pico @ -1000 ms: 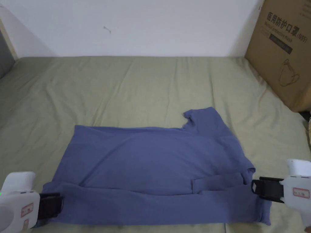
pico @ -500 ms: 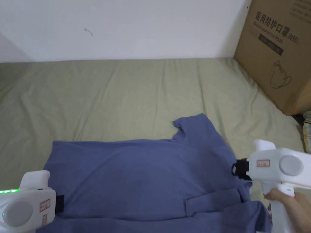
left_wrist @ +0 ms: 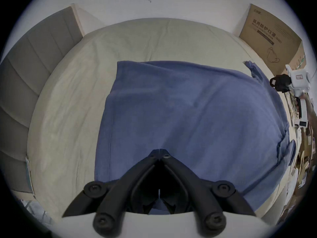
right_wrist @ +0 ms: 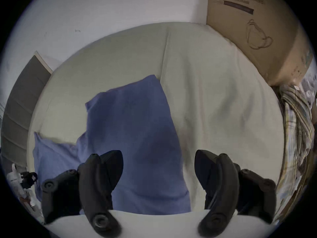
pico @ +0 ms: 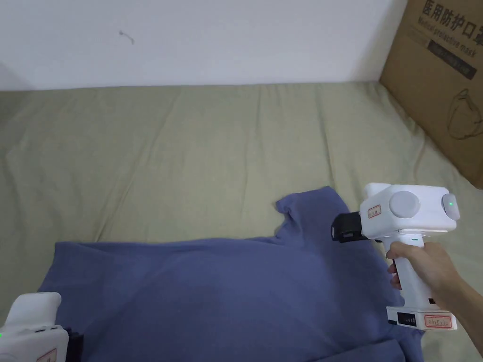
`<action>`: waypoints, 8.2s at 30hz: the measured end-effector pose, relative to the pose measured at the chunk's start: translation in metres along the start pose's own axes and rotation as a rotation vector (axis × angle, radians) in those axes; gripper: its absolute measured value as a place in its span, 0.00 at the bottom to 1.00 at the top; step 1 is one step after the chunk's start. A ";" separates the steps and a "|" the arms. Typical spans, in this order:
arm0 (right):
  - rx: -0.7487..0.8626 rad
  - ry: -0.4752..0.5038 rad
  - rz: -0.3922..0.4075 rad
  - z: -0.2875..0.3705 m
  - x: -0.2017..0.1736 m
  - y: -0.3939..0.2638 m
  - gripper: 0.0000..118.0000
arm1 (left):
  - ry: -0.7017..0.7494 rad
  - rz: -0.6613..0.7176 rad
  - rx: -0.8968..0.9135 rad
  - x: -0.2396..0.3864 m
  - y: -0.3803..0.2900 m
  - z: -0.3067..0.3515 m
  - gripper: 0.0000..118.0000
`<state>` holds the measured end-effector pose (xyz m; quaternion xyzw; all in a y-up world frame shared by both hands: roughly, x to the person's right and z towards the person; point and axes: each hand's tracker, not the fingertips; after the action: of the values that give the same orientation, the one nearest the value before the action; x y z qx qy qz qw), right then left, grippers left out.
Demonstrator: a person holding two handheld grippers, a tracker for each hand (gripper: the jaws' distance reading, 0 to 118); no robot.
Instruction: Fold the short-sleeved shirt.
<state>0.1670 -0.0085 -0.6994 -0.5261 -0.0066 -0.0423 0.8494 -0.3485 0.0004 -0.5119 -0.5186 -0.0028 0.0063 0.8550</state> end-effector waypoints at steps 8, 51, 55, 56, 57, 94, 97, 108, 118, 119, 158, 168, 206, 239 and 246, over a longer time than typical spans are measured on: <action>0.033 0.040 0.046 -0.001 -0.012 -0.011 0.01 | 0.015 0.010 -0.014 -0.009 -0.001 -0.001 0.00; 0.120 0.088 0.062 0.070 -0.003 -0.016 0.01 | -0.016 0.039 0.077 -0.054 0.137 -0.021 0.02; 0.160 0.090 0.066 0.115 -0.003 -0.034 0.01 | -0.015 0.004 0.120 -0.059 0.115 0.025 0.02; 0.168 0.093 0.062 0.126 -0.001 -0.040 0.01 | -0.019 0.003 0.131 -0.061 0.107 0.036 0.02; 0.178 0.103 0.059 0.135 0.002 -0.048 0.01 | -0.026 0.002 0.139 -0.063 0.097 0.048 0.02; 0.227 0.030 0.055 0.227 -0.032 -0.265 0.53 | -0.113 0.161 0.128 -0.077 -0.122 0.139 0.23; 0.241 0.049 0.080 0.220 -0.069 -0.262 0.00 | -0.140 0.178 0.124 -0.074 -0.125 0.134 0.00; 0.178 0.138 0.126 0.175 -0.180 -0.269 0.00 | -0.296 0.417 0.140 -0.134 -0.151 0.131 0.34; 0.103 0.208 0.197 0.160 -0.221 -0.277 0.00 | -0.592 0.617 0.083 -0.174 -0.159 0.051 0.97; 0.096 0.213 0.190 0.159 -0.221 -0.276 0.00 | -0.648 0.650 0.057 -0.175 -0.159 0.040 0.97; 0.241 0.150 0.141 0.181 -0.192 -0.275 0.00 | -0.472 0.508 0.019 -0.203 -0.110 0.062 0.06; 0.456 0.142 0.076 0.244 -0.158 -0.276 0.00 | -0.392 0.183 0.114 -0.071 -0.059 0.150 0.06; 0.722 0.019 0.074 0.270 -0.100 -0.317 0.00 | -0.497 -0.041 -0.159 0.145 -0.075 0.044 0.01; 0.706 -0.001 0.069 0.273 -0.108 -0.308 0.00 | -0.580 0.369 0.003 -0.028 -0.091 0.075 0.23; 0.702 0.015 0.103 0.270 -0.128 -0.297 0.00 | -0.727 0.529 -0.127 -0.048 -0.127 0.036 0.83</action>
<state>0.0256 0.1098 -0.3202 -0.2016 0.0120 0.0019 0.9794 -0.3955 -0.0269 -0.3824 -0.5170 -0.1705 0.4059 0.7340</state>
